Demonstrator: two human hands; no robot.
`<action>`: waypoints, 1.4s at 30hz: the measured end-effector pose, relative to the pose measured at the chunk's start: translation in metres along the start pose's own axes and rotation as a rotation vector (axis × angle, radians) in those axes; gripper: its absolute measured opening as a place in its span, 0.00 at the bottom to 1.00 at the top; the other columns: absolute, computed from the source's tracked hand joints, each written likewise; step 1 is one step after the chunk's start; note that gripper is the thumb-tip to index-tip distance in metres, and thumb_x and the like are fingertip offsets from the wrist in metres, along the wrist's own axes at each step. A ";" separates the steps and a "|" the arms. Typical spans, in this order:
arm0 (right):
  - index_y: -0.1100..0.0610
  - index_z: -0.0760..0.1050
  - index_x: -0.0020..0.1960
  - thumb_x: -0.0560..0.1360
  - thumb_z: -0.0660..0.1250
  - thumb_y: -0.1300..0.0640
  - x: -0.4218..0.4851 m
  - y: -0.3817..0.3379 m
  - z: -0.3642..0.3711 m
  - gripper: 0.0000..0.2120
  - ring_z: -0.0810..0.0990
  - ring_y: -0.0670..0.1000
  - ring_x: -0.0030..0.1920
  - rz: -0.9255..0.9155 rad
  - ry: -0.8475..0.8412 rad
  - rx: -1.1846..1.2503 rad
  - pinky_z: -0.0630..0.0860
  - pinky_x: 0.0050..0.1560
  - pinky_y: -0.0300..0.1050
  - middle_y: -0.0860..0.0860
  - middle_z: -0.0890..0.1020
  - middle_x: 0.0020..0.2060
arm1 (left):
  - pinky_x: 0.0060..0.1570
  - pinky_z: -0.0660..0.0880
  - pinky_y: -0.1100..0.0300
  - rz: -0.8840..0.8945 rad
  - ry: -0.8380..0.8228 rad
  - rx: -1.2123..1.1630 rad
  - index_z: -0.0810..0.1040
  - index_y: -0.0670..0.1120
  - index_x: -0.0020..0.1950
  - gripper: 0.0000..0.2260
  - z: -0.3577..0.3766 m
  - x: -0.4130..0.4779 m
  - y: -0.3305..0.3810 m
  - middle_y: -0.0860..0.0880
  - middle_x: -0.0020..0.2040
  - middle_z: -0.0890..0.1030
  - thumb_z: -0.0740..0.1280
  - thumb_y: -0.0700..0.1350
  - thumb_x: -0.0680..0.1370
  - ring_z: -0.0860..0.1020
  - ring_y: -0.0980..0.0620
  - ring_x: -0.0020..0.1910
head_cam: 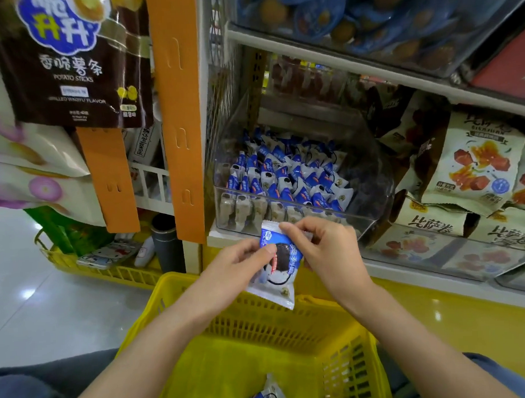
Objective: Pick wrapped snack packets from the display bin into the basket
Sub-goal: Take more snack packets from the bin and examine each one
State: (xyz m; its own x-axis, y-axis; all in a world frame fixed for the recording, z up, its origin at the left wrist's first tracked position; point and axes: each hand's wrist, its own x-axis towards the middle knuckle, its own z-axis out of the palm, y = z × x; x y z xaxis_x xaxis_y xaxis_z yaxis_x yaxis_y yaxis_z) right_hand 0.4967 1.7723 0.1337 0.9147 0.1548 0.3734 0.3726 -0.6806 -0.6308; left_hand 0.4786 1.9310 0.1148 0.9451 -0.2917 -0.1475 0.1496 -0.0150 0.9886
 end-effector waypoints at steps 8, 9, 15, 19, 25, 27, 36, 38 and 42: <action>0.53 0.77 0.49 0.79 0.59 0.54 0.103 -0.009 0.000 0.08 0.78 0.41 0.41 -0.068 0.010 0.072 0.72 0.44 0.28 0.48 0.81 0.42 | 0.38 0.73 0.74 0.148 0.313 -0.106 0.76 0.54 0.50 0.04 -0.030 0.005 0.013 0.56 0.45 0.82 0.63 0.48 0.77 0.79 0.65 0.41; 0.56 0.77 0.52 0.79 0.60 0.55 0.119 -0.004 0.002 0.09 0.77 0.42 0.41 -0.075 0.019 -0.005 0.68 0.43 0.24 0.50 0.81 0.44 | 0.37 0.73 0.75 0.156 0.346 -0.114 0.76 0.54 0.50 0.04 -0.035 0.005 0.015 0.54 0.46 0.82 0.63 0.49 0.78 0.79 0.66 0.40; 0.63 0.73 0.63 0.79 0.59 0.55 0.182 0.034 0.035 0.17 0.77 0.57 0.57 0.147 -0.206 -0.282 0.70 0.52 0.41 0.61 0.79 0.56 | 0.34 0.70 0.78 0.187 0.412 -0.155 0.76 0.54 0.52 0.05 -0.052 0.009 0.019 0.55 0.45 0.81 0.62 0.48 0.78 0.77 0.69 0.38; 0.64 0.75 0.46 0.79 0.60 0.52 0.202 0.045 0.047 0.15 0.77 0.58 0.45 0.245 -0.219 -0.387 0.69 0.43 0.46 0.59 0.78 0.38 | 0.38 0.73 0.75 0.173 0.432 -0.150 0.75 0.56 0.48 0.02 -0.057 0.010 0.021 0.56 0.46 0.81 0.63 0.49 0.78 0.79 0.65 0.43; 0.64 0.76 0.56 0.75 0.66 0.47 0.220 0.046 0.051 0.20 0.77 0.59 0.53 0.374 -0.322 -0.513 0.70 0.46 0.46 0.60 0.79 0.51 | 0.35 0.71 0.77 0.182 0.430 -0.164 0.74 0.55 0.57 0.08 -0.059 0.006 0.022 0.56 0.49 0.81 0.63 0.49 0.78 0.79 0.66 0.45; 0.62 0.76 0.48 0.74 0.66 0.47 0.221 0.044 0.049 0.17 0.77 0.57 0.47 0.402 -0.331 -0.508 0.69 0.43 0.44 0.58 0.77 0.43 | 0.34 0.71 0.78 0.182 0.427 -0.166 0.74 0.56 0.55 0.07 -0.058 0.004 0.023 0.57 0.48 0.81 0.62 0.49 0.78 0.78 0.68 0.43; 0.61 0.74 0.43 0.77 0.63 0.52 0.179 0.018 0.013 0.12 0.77 0.56 0.40 0.148 0.129 -0.269 0.69 0.38 0.46 0.55 0.76 0.34 | 0.47 0.75 0.63 0.065 0.402 -0.202 0.74 0.55 0.51 0.03 -0.053 -0.001 0.027 0.48 0.51 0.81 0.61 0.49 0.79 0.79 0.56 0.51; 0.61 0.77 0.51 0.77 0.63 0.52 0.164 0.002 -0.001 0.12 0.78 0.52 0.43 0.146 0.214 -0.099 0.74 0.43 0.44 0.54 0.80 0.41 | 0.57 0.75 0.51 0.003 0.392 -0.245 0.74 0.51 0.56 0.07 -0.051 -0.002 0.025 0.45 0.55 0.79 0.61 0.49 0.80 0.78 0.49 0.55; 0.55 0.78 0.48 0.77 0.63 0.51 0.114 -0.031 -0.019 0.09 0.75 0.41 0.36 0.210 0.143 0.214 0.70 0.34 0.29 0.46 0.79 0.37 | 0.55 0.74 0.49 -0.105 0.381 -0.370 0.73 0.44 0.61 0.11 -0.043 -0.004 0.020 0.45 0.51 0.80 0.60 0.45 0.80 0.79 0.49 0.48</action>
State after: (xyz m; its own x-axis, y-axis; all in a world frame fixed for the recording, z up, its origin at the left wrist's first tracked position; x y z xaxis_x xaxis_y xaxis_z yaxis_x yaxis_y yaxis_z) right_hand 0.5863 1.7978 0.2087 0.9495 -0.0855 0.3020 0.2165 -0.5184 -0.8273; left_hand 0.4899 1.9734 0.1340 0.9478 0.0615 -0.3130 0.2763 0.3322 0.9018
